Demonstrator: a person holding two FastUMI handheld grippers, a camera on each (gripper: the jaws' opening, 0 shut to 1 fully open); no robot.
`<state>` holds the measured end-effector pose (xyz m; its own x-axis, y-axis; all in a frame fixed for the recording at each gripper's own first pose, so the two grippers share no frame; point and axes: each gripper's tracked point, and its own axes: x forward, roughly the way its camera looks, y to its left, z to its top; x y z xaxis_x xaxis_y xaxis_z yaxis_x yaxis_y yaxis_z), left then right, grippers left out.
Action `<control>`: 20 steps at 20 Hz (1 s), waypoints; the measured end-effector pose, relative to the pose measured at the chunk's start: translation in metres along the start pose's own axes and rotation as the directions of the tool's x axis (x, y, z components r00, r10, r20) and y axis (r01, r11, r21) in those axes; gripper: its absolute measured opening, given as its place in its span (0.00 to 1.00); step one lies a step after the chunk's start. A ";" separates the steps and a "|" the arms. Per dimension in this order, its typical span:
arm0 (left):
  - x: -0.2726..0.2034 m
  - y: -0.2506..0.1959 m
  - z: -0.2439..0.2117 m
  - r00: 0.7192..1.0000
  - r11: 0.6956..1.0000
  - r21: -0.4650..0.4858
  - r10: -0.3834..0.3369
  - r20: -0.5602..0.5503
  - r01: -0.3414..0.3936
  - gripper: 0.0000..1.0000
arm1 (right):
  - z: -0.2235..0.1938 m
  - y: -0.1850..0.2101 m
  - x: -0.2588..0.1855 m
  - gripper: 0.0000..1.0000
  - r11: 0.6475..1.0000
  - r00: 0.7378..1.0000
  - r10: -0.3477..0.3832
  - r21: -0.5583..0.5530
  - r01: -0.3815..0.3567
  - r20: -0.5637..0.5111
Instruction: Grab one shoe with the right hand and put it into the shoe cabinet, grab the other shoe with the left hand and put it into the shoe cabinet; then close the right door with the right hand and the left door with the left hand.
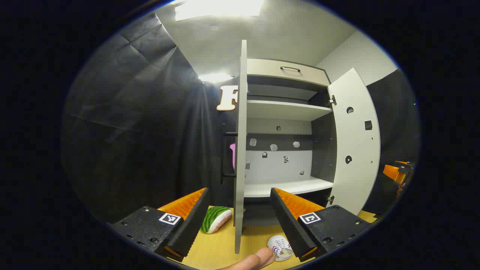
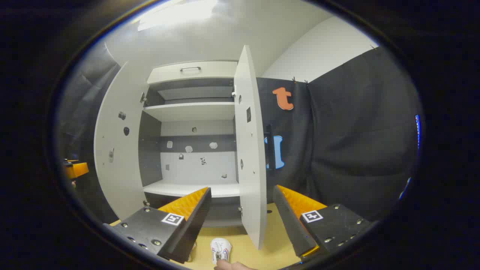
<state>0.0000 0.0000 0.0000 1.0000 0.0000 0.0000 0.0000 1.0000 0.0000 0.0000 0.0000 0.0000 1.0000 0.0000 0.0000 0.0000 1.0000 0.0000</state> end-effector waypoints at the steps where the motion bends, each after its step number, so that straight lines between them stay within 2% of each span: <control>1: 0.002 -0.007 -0.001 1.000 1.000 -0.004 -0.009 0.000 0.009 0.99 | -0.001 0.000 0.000 0.98 1.000 1.000 -0.003 0.000 0.003 0.000; 5: 0.001 -0.035 -0.005 0.996 0.996 0.032 -0.088 0.004 0.088 0.99 | -0.002 0.003 -0.004 0.98 1.000 1.000 0.018 0.008 -0.018 -0.006; 7: 0.001 -0.047 -0.013 0.993 0.993 0.018 -0.117 -0.021 0.117 0.99 | 0.000 0.001 -0.006 0.98 1.000 1.000 0.023 0.004 -0.023 0.002; 8: 0.000 -0.053 -0.015 0.991 0.991 0.009 -0.130 -0.031 0.130 0.99 | -0.001 0.001 -0.007 0.94 1.000 1.000 0.028 0.004 -0.028 0.005; 9: 0.001 -0.056 -0.016 0.990 0.991 0.001 -0.136 -0.037 0.136 0.99 | -0.001 0.001 -0.007 0.98 0.999 0.999 0.036 0.005 -0.036 0.006; 10: 0.001 -0.059 -0.015 0.990 0.991 -0.010 -0.137 -0.038 0.137 0.99 | -0.002 0.001 -0.008 0.98 0.999 0.999 0.042 0.009 -0.042 0.003; 11: 0.001 -0.061 -0.015 0.991 0.991 -0.021 -0.130 -0.038 0.130 0.99 | -0.004 0.000 -0.009 0.94 0.999 0.999 0.049 0.016 -0.049 0.001; 12: 0.002 -0.063 -0.015 0.991 0.992 -0.025 -0.127 -0.040 0.126 0.99 | -0.005 0.000 -0.009 0.98 0.998 0.998 0.058 0.019 -0.058 -0.001; 14: -0.001 -0.076 -0.019 0.988 0.989 -0.033 -0.148 -0.048 0.147 0.99 | -0.011 0.001 -0.013 0.98 0.996 0.997 0.081 0.028 -0.081 -0.009; 17: -0.003 -0.089 -0.025 0.982 0.985 -0.021 -0.174 -0.069 0.173 0.99 | -0.022 0.013 -0.023 0.98 0.985 0.987 0.157 0.085 -0.153 -0.043; 19: -0.004 -0.096 -0.026 0.981 0.983 -0.017 -0.182 -0.072 0.182 0.99 | -0.019 0.013 -0.028 0.98 0.983 0.985 0.168 0.086 -0.164 -0.040; 20: -0.007 -0.101 -0.026 0.978 0.981 -0.028 -0.195 -0.074 0.193 0.99 | -0.017 0.013 -0.031 0.94 0.983 0.985 0.169 0.075 -0.166 -0.034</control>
<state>-0.0072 -0.1009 -0.0264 0.9780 -0.1951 -0.0739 0.1935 0.9807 -0.0281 -0.0306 0.0129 -0.0170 0.9851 0.1686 -0.0343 -0.1657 0.9833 0.0748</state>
